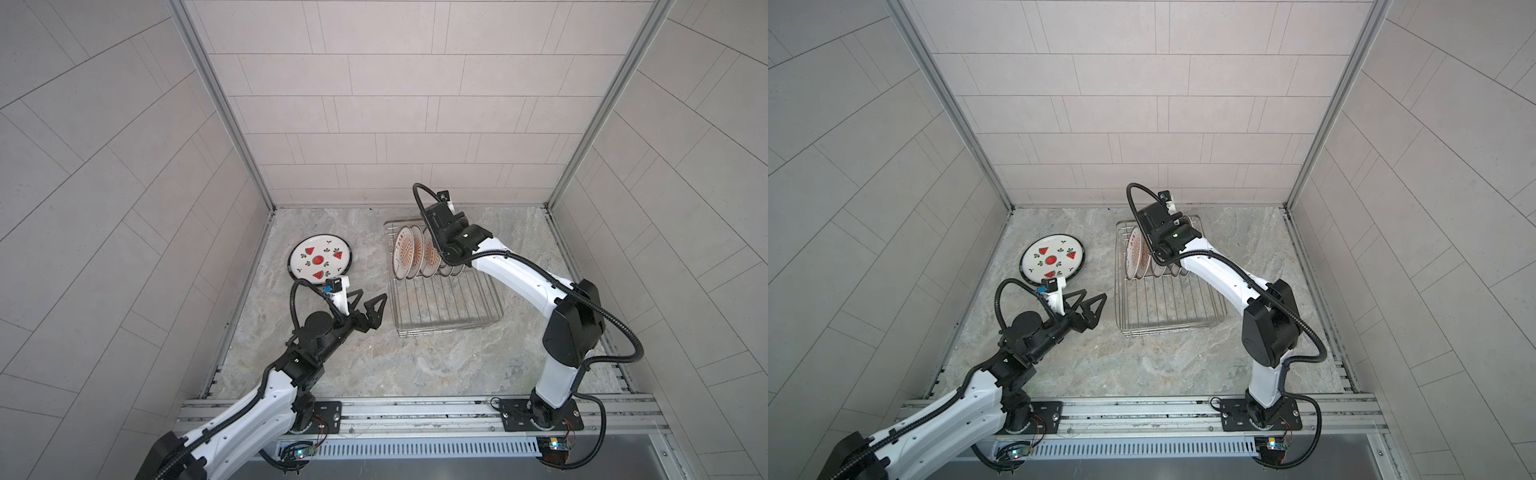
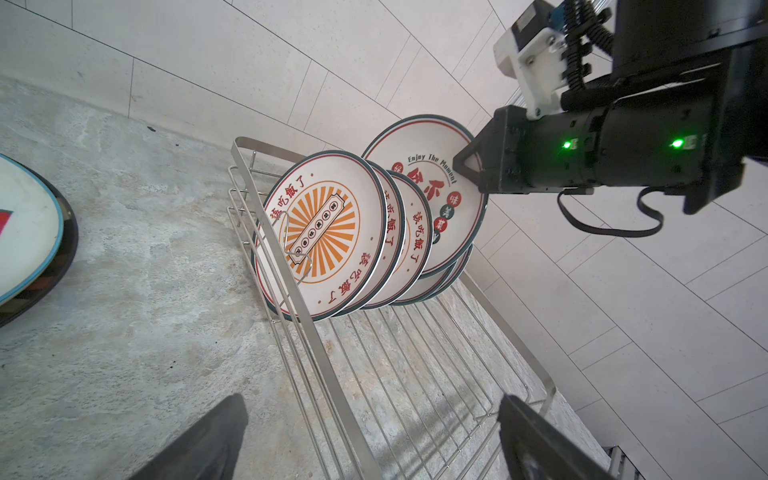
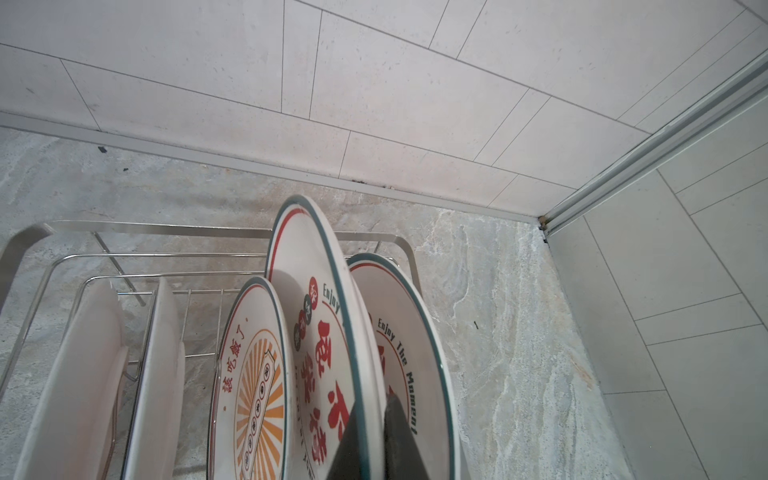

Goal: Unload the plates from the dish rack
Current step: 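Lift the red-text plate out of the rack with the right gripper toward the left gripper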

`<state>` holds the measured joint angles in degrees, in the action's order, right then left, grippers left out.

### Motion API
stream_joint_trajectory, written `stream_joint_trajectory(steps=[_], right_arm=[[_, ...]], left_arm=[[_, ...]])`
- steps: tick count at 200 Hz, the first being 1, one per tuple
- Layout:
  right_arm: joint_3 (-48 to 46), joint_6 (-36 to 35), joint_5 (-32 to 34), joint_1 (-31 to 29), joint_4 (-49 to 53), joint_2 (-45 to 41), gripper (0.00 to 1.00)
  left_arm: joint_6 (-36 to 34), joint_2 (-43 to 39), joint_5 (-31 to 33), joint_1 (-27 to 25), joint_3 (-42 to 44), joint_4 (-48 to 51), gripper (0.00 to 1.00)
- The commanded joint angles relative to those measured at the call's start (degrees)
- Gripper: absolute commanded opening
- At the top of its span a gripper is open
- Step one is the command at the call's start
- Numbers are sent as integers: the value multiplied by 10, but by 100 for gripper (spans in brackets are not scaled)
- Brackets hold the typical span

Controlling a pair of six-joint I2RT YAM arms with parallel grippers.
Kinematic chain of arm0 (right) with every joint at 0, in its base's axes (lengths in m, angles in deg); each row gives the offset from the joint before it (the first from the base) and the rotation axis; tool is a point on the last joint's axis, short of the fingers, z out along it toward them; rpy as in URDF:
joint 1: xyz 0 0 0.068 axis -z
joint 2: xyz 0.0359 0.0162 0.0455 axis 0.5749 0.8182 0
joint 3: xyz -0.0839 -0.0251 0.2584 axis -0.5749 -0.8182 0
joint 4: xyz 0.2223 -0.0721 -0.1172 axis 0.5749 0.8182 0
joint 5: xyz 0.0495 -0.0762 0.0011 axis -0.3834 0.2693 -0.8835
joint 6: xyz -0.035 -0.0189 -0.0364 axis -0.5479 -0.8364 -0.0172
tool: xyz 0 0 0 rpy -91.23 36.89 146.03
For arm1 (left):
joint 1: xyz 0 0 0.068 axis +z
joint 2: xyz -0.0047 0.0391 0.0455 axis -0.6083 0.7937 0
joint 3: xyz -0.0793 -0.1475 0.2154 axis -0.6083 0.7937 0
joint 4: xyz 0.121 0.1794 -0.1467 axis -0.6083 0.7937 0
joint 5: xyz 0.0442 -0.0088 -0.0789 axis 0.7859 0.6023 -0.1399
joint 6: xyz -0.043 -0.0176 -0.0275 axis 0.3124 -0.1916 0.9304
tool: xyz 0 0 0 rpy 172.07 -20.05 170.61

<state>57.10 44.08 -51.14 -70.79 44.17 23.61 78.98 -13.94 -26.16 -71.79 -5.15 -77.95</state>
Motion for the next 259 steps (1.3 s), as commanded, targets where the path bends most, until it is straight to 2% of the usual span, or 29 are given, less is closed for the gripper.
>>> stream_joint_trajectory(steps=[1,55,131,188,214,220,259], right_arm=[[5,-4,21,-18,-42,-51,2],[-40,-46,103,-53,-89,-109,2],[-113,-44,96,-57,-89,-216,2],[-207,-31,29,-57,-124,-345,1],[-266,-27,-5,-53,-138,-428,1],[-283,-22,-18,-49,-142,-450,1],[-381,2,-212,6,-187,-560,2]], left_arm=[[3,2,6,-3,-10,-15,100],[9,6,14,-4,-8,-20,100],[12,27,11,-4,-10,-32,100],[8,60,7,-4,-4,-72,100],[8,42,12,-3,8,-80,100],[7,17,12,-4,12,-80,100],[-11,-39,-27,-4,16,-85,100]])
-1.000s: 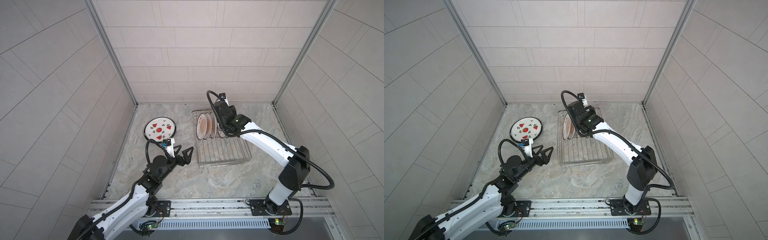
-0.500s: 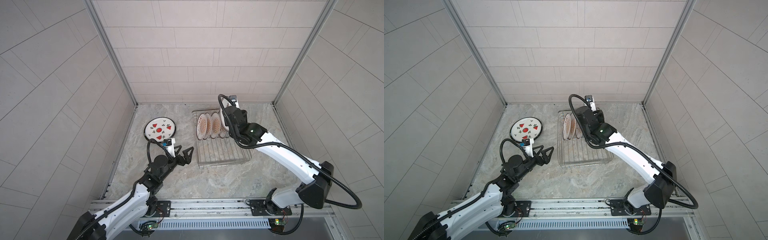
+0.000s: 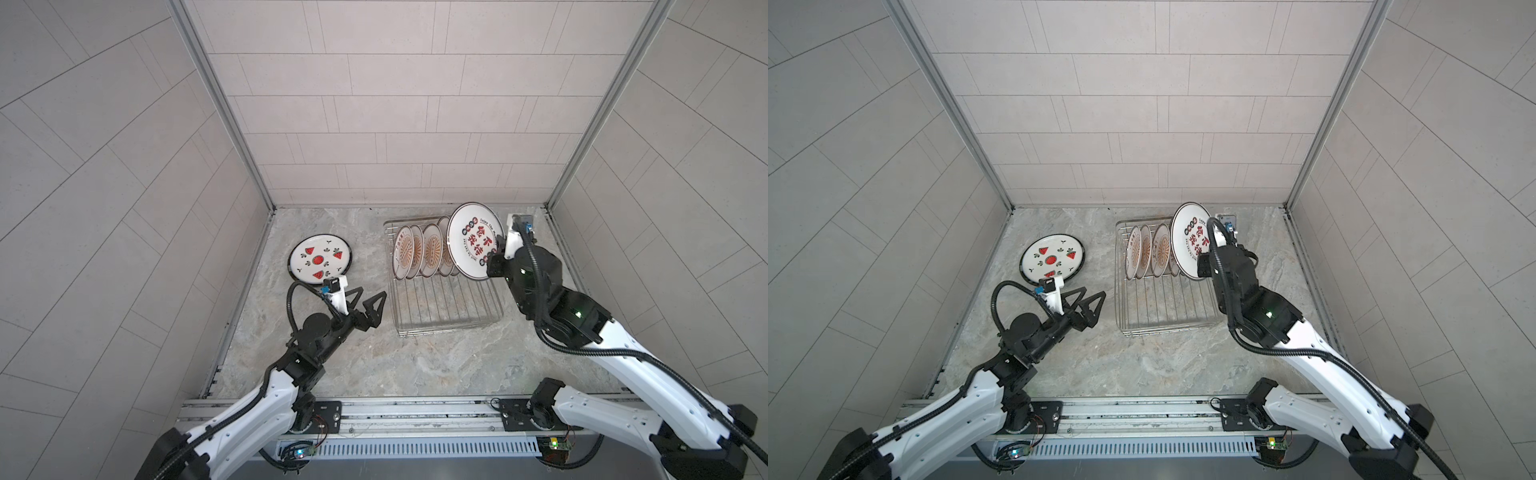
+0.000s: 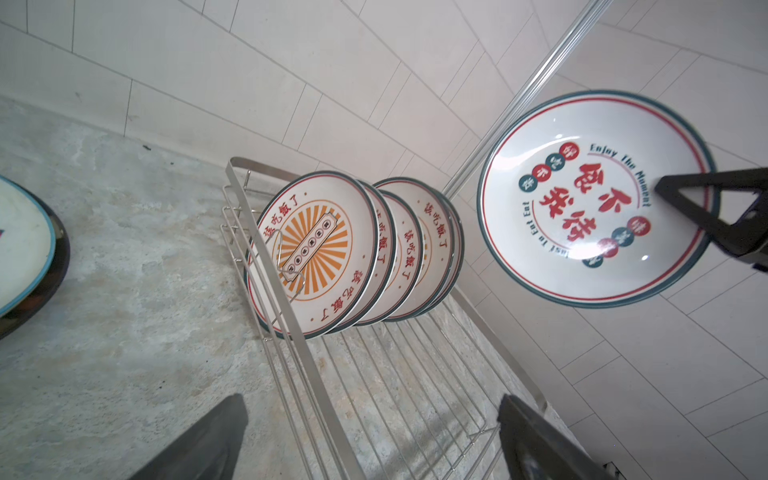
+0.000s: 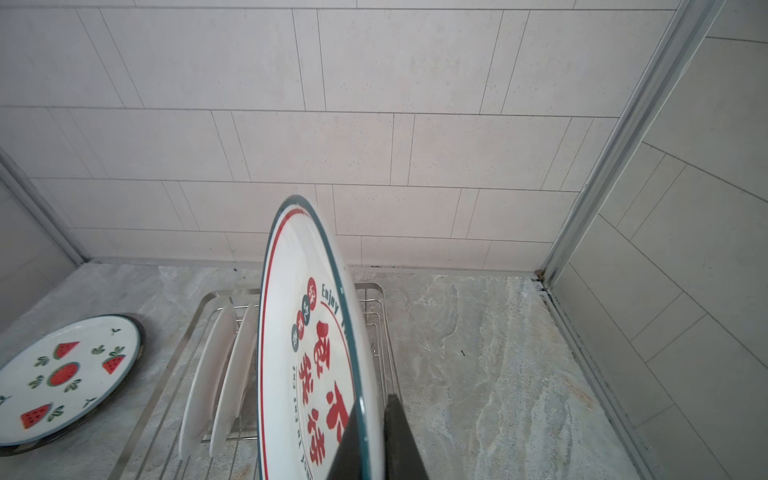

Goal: Unload the plates from the dish rack
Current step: 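Lift the red-text plate out of the rack with the right gripper toward the left gripper, then close the left gripper on the plate rim while the right gripper holds it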

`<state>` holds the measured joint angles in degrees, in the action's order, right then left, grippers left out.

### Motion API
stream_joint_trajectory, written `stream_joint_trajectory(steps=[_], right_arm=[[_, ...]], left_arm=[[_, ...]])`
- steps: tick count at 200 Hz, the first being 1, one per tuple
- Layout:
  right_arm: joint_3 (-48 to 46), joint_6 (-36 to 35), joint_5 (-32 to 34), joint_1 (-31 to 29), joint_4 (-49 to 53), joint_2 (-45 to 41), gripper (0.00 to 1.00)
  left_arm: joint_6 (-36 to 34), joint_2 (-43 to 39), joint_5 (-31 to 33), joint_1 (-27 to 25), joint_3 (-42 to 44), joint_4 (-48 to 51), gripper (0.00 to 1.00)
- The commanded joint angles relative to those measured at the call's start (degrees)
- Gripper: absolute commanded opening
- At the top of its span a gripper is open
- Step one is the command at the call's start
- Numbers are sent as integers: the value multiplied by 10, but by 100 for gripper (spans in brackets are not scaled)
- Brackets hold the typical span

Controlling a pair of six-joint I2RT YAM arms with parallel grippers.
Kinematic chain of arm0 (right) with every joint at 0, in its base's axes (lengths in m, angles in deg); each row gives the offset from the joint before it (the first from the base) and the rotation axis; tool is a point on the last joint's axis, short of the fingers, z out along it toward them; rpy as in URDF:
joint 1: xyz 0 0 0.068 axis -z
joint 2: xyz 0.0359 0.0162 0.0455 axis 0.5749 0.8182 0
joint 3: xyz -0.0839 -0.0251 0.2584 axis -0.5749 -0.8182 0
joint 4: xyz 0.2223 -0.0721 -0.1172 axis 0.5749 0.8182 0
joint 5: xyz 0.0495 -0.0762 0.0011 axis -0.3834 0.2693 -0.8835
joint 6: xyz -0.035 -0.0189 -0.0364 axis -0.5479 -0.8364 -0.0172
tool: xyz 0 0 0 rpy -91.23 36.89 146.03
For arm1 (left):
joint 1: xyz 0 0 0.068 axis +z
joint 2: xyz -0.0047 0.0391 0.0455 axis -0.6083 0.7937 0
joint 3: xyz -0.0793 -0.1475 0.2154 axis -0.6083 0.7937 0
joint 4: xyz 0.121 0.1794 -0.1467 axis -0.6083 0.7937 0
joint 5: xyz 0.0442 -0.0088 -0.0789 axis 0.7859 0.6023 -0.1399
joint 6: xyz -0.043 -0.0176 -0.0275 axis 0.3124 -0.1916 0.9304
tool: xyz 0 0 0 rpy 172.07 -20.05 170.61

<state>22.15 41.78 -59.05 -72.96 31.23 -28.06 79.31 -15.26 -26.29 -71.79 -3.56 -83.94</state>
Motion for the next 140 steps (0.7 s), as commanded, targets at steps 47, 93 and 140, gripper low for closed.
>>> stream_joint_trajectory(steps=[47,93,140], right_arm=[[-106,69,-388,114,-130,-70,1],[-124,93,-557,135,-191,-43,0],[-120,105,-589,135,-205,-14,1]], left_arm=[[-24,27,-176,-4,-76,3,100],[1,130,-205,-7,-117,-69,100],[2,160,-216,-18,-158,-27,99]])
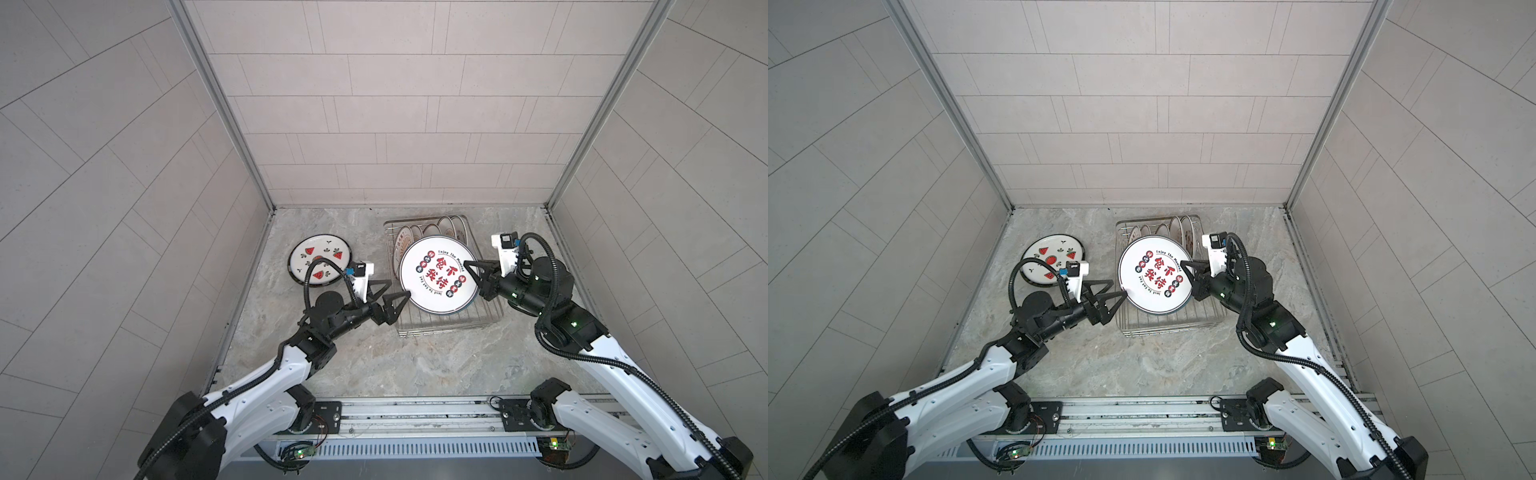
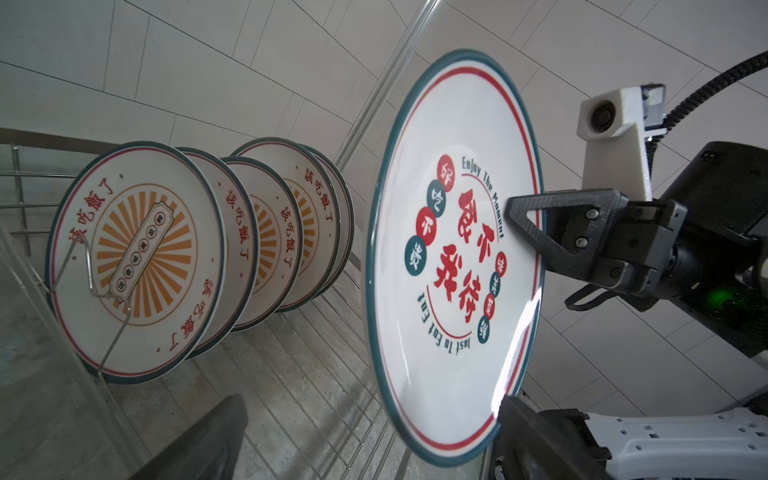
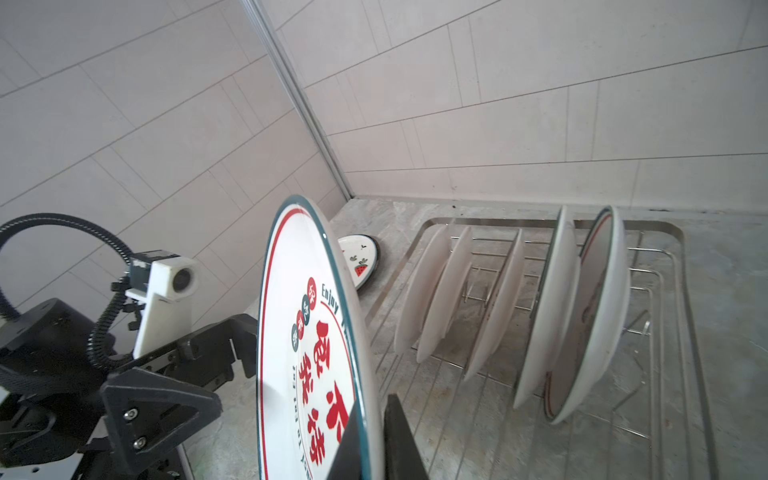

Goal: Unload the plates from the dish rack
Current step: 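Close the left gripper on the plate rim while the right gripper holds it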

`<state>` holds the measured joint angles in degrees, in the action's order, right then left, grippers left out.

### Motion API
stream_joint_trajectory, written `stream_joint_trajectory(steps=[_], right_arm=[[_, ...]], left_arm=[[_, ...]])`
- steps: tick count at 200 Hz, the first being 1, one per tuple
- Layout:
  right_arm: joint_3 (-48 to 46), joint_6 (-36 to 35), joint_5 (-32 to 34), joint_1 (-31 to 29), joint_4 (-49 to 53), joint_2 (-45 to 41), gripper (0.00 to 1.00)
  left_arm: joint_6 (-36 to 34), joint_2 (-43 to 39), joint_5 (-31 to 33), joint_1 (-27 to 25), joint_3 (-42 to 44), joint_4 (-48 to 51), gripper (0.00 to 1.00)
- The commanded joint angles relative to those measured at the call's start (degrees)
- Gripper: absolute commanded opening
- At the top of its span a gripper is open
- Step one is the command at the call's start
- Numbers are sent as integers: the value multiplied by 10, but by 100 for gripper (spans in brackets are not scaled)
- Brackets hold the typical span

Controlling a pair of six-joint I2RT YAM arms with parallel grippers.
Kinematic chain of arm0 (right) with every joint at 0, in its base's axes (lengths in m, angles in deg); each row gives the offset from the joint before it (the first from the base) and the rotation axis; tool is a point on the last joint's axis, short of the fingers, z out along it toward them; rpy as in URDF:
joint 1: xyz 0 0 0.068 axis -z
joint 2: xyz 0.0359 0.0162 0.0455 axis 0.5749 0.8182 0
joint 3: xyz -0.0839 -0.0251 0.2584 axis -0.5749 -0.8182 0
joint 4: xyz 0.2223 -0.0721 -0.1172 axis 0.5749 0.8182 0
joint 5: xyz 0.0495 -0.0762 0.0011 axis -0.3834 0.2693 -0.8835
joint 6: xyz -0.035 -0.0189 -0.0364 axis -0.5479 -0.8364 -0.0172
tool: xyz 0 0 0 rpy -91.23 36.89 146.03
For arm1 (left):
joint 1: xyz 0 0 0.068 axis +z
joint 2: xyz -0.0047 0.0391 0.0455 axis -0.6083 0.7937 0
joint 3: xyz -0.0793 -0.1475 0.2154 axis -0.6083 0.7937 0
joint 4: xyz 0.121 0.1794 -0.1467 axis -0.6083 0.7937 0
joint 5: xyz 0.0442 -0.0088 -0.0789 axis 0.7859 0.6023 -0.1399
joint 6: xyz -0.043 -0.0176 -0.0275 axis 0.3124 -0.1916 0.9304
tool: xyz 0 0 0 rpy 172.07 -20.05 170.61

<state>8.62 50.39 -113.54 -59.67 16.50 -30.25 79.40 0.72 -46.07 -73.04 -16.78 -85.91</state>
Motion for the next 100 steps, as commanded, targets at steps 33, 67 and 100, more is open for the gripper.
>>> stream_joint_trajectory(steps=[33,67,100], right_arm=[[15,15,-49,2,-62,22,1],[23,13,-69,2,-61,41,1],[24,5,-49,2,-51,45,1]], left_arm=[[51,18,11,-6,-21,-32,79],[87,42,13,-7,-26,-64,55],[87,44,22,-7,-31,-43,40]])
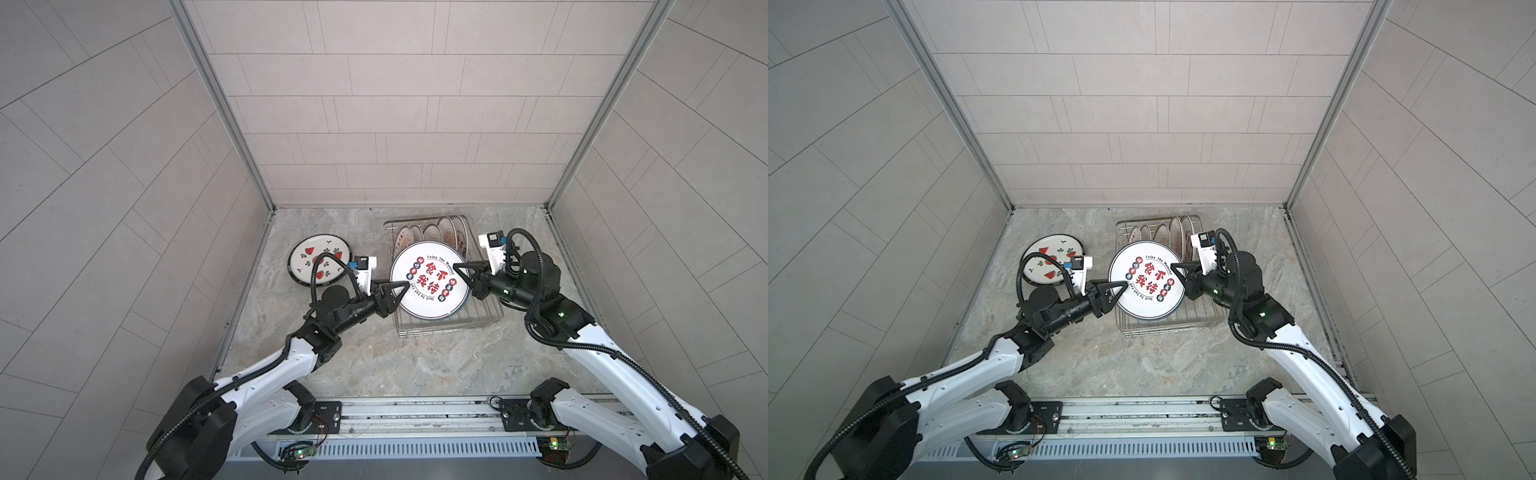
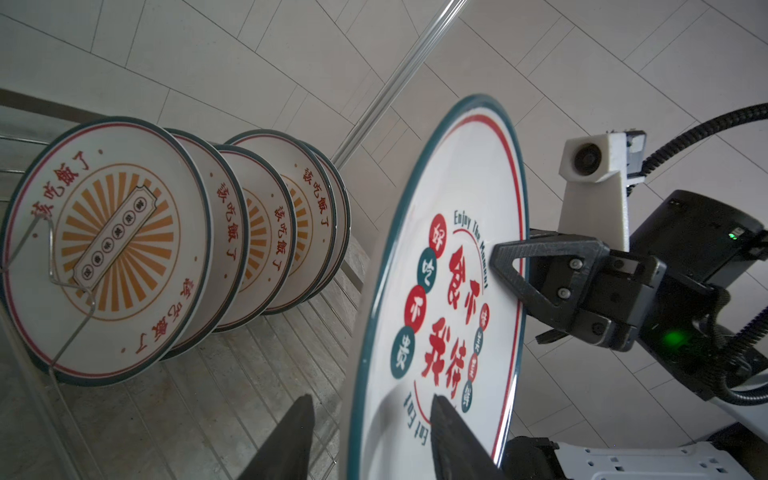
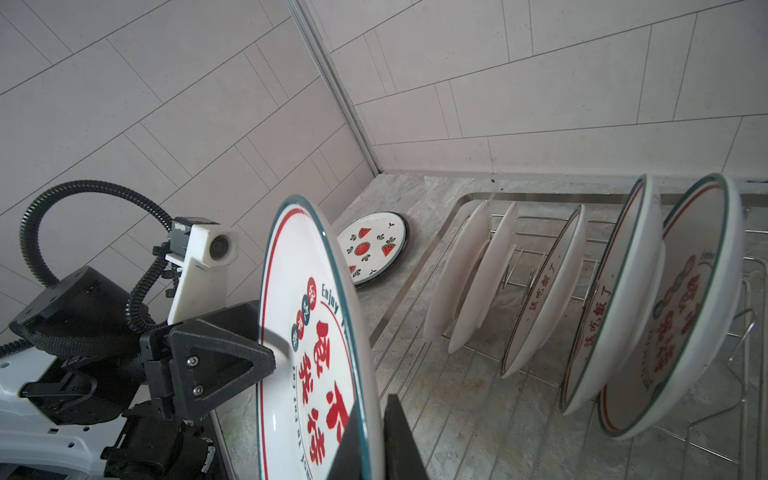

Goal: Unload the plates from the dish rack
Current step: 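Close the left gripper on the plate rim while the right gripper holds it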

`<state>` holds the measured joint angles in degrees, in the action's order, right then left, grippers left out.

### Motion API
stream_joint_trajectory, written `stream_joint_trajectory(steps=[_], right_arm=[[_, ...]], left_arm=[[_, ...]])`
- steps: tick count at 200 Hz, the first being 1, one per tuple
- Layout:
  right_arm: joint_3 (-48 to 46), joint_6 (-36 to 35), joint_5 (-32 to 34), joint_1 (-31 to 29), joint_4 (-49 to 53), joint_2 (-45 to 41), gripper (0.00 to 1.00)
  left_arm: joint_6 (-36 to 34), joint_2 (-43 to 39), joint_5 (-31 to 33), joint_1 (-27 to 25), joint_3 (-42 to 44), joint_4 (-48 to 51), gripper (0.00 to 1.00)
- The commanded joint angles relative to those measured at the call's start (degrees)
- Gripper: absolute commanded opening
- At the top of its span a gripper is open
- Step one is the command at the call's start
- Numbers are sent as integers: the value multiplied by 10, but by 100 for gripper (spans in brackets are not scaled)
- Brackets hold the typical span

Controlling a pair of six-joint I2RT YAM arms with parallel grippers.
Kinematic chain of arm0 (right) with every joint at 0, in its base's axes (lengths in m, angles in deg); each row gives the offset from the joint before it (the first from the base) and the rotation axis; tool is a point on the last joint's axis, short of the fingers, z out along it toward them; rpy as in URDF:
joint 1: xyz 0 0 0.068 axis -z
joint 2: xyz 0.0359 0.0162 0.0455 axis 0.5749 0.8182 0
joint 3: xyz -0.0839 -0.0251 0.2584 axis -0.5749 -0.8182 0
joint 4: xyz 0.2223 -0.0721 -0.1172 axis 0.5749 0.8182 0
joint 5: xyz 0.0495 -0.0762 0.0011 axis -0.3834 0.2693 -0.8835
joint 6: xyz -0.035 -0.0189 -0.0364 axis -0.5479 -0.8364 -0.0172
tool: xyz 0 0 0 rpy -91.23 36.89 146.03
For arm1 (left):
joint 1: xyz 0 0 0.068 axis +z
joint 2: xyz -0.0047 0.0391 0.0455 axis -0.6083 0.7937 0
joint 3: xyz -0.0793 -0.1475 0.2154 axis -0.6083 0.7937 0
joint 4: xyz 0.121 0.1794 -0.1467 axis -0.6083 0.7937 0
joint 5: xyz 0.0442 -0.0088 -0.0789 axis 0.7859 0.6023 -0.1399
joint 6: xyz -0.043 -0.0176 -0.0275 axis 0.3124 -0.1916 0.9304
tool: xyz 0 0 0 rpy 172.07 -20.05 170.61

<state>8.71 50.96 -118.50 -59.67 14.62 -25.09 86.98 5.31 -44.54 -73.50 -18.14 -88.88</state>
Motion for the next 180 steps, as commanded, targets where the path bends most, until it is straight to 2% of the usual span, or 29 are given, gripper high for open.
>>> stream_joint_trajectory(steps=[1,17,32,45,139,160,180], right_arm=[[23,0,0,2,-32,-6,1],[23,-3,9,2,-29,-7,1],[24,-5,21,2,-25,-8,1],[27,-9,23,2,-17,-4,2],[27,-12,37,2,-5,2,14],[28,-11,38,2,0,4,28],[29,-4,45,1,1,5,47]], left_arm=[[11,-2,6,-3,-17,-13,40],[11,-1,10,-3,-15,-12,30],[29,1,11,-3,-13,-16,27],[32,4,12,-3,-11,-22,19],[80,34,13,-3,-8,-89,2],[81,26,30,-3,-9,-72,0],[94,19,50,-3,0,-74,0]])
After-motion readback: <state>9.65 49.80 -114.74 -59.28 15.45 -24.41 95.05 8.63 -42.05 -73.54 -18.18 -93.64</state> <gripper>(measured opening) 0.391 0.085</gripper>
